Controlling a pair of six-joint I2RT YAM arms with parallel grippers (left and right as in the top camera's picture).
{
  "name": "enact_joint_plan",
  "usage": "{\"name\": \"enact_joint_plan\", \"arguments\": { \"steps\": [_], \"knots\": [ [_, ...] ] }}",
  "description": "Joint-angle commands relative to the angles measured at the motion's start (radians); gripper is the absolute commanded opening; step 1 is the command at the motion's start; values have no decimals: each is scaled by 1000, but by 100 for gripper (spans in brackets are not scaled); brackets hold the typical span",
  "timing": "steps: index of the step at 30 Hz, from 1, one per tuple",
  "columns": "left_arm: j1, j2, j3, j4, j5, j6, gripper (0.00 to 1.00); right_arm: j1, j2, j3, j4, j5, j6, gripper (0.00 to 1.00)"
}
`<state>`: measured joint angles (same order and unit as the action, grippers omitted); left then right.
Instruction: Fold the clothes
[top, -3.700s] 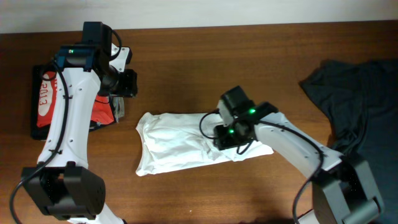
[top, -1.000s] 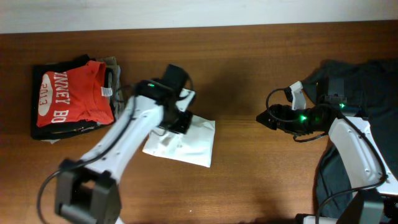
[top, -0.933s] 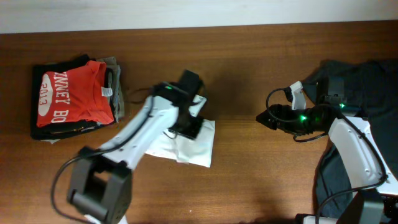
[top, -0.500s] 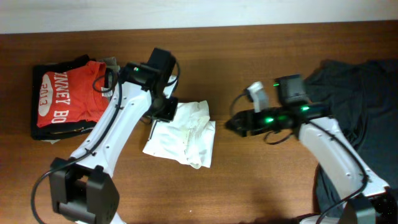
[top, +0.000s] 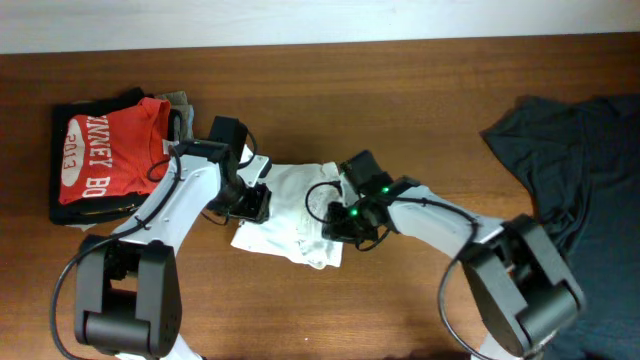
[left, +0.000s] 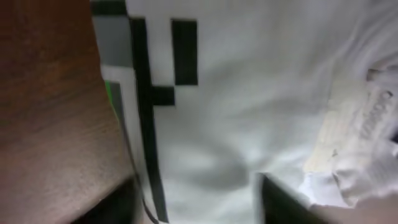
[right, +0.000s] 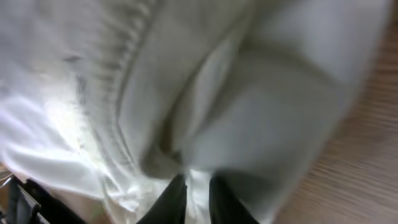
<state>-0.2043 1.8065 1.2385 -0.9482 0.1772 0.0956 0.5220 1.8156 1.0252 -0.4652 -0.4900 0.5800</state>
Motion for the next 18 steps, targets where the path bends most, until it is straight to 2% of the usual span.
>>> {"name": "enact_joint_plan", "arguments": {
  "steps": [1, 3, 4, 5, 6, 8, 9, 10, 13, 16, 18],
  "knots": [
    [7, -6, -6, 19, 30, 4, 79, -13, -165, 2, -5, 3, -105, 25],
    [7, -6, -6, 35, 46, 3, 66, -16, -214, 2, -6, 13, -105, 25],
    [7, -6, -6, 13, 79, 3, 52, -19, -219, 2, -3, 13, -105, 26],
    [6, -6, -6, -6, 89, 4, 52, -25, -219, 2, 4, 21, -105, 29],
    [6, -6, -6, 5, 72, 3, 57, -32, -215, 1, 44, 32, -105, 28],
    [6, -6, -6, 24, 66, -6, 22, -38, -197, 1, 172, 86, -100, 20],
    [6, -6, -6, 18, 74, -29, 9, -38, -187, 1, 224, 112, -101, 20],
    [6, -6, -3, -9, 115, -34, 4, -38, -173, 1, 257, 134, -100, 20],
    [4, -11, 0, -123, 226, -35, 2, -39, -76, 1, 350, 211, -21, 17],
    [-7, -11, -15, -121, 100, -39, 2, -39, 43, 1, 373, 202, 66, 15],
    [-10, -10, -74, -68, 91, -59, 3, -40, 78, 1, 328, 187, 116, 13]
  ]
}}
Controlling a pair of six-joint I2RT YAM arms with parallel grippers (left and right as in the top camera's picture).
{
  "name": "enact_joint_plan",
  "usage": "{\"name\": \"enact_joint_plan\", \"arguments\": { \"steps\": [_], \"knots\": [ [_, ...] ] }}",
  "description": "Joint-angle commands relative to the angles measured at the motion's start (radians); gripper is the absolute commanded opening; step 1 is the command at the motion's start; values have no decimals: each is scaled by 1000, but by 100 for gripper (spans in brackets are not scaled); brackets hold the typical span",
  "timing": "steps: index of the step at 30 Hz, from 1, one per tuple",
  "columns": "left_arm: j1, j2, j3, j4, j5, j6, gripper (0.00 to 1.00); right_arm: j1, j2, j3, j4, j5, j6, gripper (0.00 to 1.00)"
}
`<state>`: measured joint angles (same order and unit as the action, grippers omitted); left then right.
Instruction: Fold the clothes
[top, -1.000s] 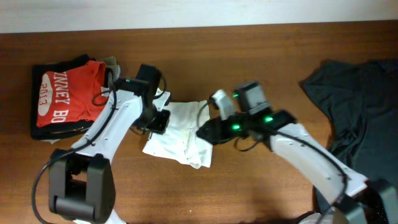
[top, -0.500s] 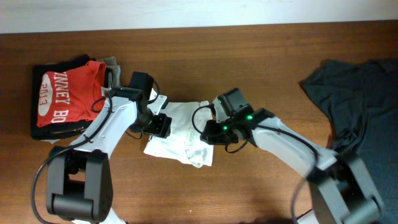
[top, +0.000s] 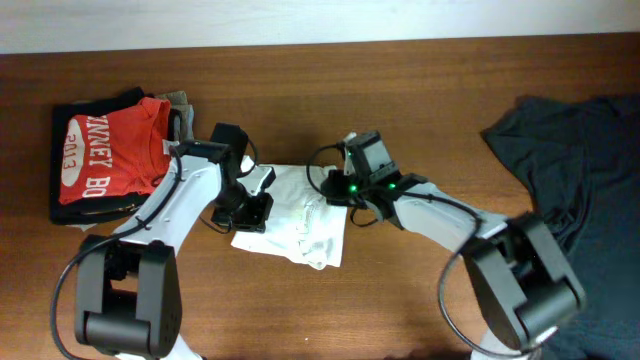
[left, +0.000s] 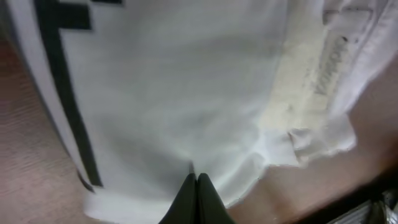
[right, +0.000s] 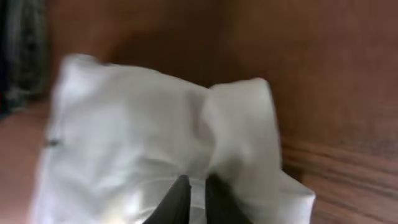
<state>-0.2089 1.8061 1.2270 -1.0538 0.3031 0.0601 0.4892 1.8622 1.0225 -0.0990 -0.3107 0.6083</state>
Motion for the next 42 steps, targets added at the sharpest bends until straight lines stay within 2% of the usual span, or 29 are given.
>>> {"name": "enact_joint_plan", "arguments": {
  "steps": [1, 2, 3, 5, 9, 10, 11, 14, 17, 18, 20, 22, 23, 25, 27, 33, 36, 37, 39, 40, 42],
  "knots": [
    [-5, -9, -121, 100, -34, -57, 4, -7, 26, 4, -78, 12, 143, 13],
    [-5, -9, -182, 173, -35, -93, 6, -10, 13, 4, -117, 9, 188, 4],
    [-5, -9, -241, 266, -34, -132, 9, -12, -5, 4, -163, 29, 203, 4],
    [-5, -9, -292, 413, -39, -138, 14, -13, -44, 4, -271, 116, 239, 4],
    [-4, -9, -294, 731, -49, -135, 19, -13, -164, 4, -443, 213, 246, 4],
    [-4, -9, -283, 750, -49, -134, 20, -13, -187, 4, -456, 222, 227, 4],
    [-4, -10, -262, 737, -49, -134, 22, -13, -208, 4, -458, 217, 176, 4],
    [-4, -35, -108, 481, -29, -135, 52, -12, -248, 4, -451, 149, -23, 9],
    [-4, -78, 27, 198, -31, -135, 94, -12, -247, 4, -428, 122, -36, 9],
    [-2, -85, 34, 150, -31, -135, 98, -12, -246, 4, -408, 122, -47, 9],
    [11, -80, 24, 94, -29, -167, 99, -12, -240, 4, -383, 119, -58, 9],
    [26, -70, -29, 108, 41, -227, 99, -12, -216, 3, -380, 118, -50, 9],
    [29, -66, -74, 159, 81, -253, 99, -12, -190, 3, -376, 111, -42, 9],
    [29, -65, -200, 324, 122, -394, 99, -13, -129, 3, -375, 112, 58, 8],
    [29, -65, -269, 448, 192, -462, 99, -12, -94, 3, -369, 112, 82, 8],
    [28, -50, -350, 634, 237, -682, 99, -12, -54, 3, -388, 96, 138, 5],
    [12, 26, -350, 694, 309, -709, 95, -12, -54, 3, -388, 97, 138, 5],
    [-1, 69, -350, 725, 343, -723, 91, -12, -54, 3, -388, 97, 137, 5],
    [-6, 124, -350, 770, 394, -723, 69, -12, -54, 3, -388, 97, 137, 5],
    [-4, 126, -350, 777, 397, -723, 50, -12, -54, 3, -388, 97, 137, 5],
    [-5, 124, -349, 792, 397, -723, 28, -12, -54, 3, -388, 97, 137, 4]
  ]
}}
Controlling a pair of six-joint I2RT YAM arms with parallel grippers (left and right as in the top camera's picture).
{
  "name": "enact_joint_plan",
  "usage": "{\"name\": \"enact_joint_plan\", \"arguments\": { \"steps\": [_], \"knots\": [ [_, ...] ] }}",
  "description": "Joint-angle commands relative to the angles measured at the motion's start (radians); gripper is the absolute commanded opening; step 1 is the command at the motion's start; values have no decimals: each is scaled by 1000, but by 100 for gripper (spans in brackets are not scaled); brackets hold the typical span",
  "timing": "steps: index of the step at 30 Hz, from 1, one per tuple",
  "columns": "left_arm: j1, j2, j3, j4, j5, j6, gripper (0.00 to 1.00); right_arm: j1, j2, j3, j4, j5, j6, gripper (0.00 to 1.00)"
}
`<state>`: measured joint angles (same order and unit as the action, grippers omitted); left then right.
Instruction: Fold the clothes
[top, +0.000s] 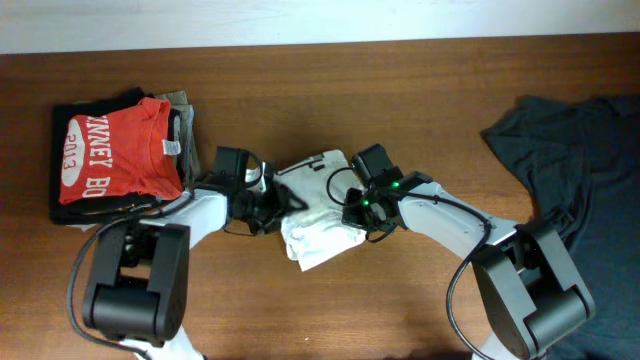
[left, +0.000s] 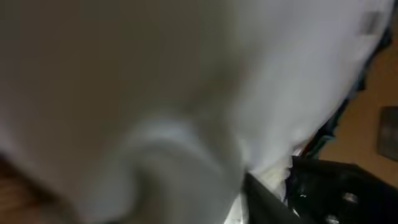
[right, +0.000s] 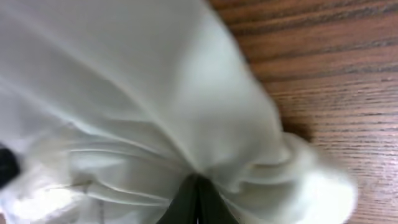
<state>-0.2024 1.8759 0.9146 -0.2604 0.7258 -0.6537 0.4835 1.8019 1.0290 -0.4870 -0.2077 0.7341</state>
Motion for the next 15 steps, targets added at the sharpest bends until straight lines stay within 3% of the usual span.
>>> {"name": "enact_joint_plan", "arguments": {
  "steps": [1, 3, 7, 12, 15],
  "knots": [
    [-11, 53, -37, 6, -26, -2, 16, -6, 6, -3, 0, -7, 7, 4],
    [-11, 33, -37, 11, -22, 73, 0, -8, -25, -2, -19, -5, -11, 4],
    [23, -117, -8, -22, -33, 203, 1, -8, -202, -2, -77, 48, -50, 4],
    [244, -267, 207, -18, -33, 225, 0, -8, -416, -2, -118, 69, -49, 4],
    [369, -266, 309, 131, -53, 222, 0, -8, -417, -2, -130, 69, -49, 4]
  ]
}}
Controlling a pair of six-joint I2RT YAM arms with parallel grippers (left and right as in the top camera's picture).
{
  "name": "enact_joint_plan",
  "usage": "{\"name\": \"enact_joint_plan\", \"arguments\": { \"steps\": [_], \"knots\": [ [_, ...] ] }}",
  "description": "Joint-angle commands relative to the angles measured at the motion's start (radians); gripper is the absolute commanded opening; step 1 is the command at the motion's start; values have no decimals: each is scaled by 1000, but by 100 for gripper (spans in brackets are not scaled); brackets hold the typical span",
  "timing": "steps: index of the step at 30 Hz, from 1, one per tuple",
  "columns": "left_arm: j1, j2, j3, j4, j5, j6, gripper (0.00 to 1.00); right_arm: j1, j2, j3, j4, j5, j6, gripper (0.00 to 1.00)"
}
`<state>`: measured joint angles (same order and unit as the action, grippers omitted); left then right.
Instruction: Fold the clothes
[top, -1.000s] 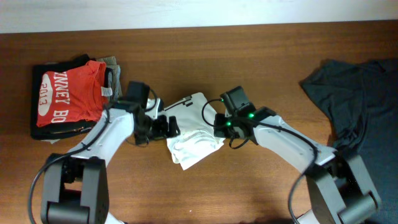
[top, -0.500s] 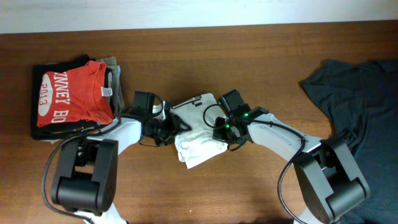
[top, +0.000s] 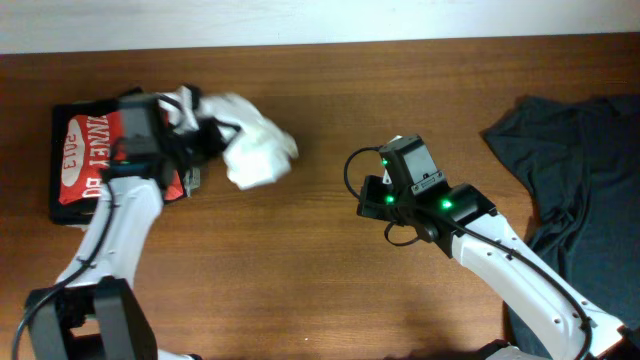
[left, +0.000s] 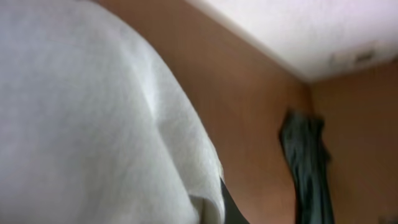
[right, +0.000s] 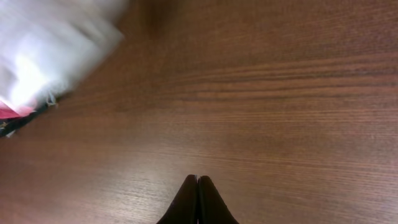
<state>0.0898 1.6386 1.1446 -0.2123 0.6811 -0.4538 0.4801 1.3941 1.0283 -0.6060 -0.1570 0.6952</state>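
Observation:
The white folded garment (top: 258, 150) hangs blurred in my left gripper (top: 205, 138), which is shut on it just right of the stack of folded clothes (top: 95, 150) with a red shirt on top. White cloth (left: 93, 124) fills the left wrist view, with one dark fingertip (left: 227, 206) showing at its lower edge. My right gripper (top: 372, 200) is over bare wood in the middle of the table. Its fingers (right: 198, 200) are shut with nothing between them. The white garment (right: 50, 56) shows at the top left of the right wrist view.
A dark grey crumpled garment (top: 580, 180) lies at the right end of the wooden table (top: 320, 290), and appears small in the left wrist view as a dark garment (left: 305, 162). The stack's black bottom layer (right: 15, 121) edges into the right wrist view.
The white bundle was in the table's middle with both grippers on it. Now the left gripper holds it beside the stack at the upper left. The right gripper has let go and sits further right.
The white garment first lay spread in the middle with both grippers on it. Then it was narrower, then a compact bundle between the two grippers. Now the left gripper alone holds it by the stack, and the right is empty.

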Motion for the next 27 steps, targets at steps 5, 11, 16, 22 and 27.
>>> {"name": "enact_joint_plan", "arguments": {
  "steps": [5, 11, 16, 22, 27],
  "knots": [
    [253, -22, 111, 194, -173, 33, 0, -3, -10, -2, -59, 11, -10, 4],
    [437, 98, 111, 44, -192, 45, 0, -3, -10, -2, -124, 12, -11, 4],
    [472, 84, 111, -206, -198, 89, 69, -3, -10, -2, -128, 34, -10, 4],
    [558, -257, 111, -419, -246, 241, 75, -4, -10, -1, -126, 34, -53, 5],
    [422, -174, 111, -230, -391, 438, 0, -3, -41, 49, -117, 30, -181, 5]
  ]
}}
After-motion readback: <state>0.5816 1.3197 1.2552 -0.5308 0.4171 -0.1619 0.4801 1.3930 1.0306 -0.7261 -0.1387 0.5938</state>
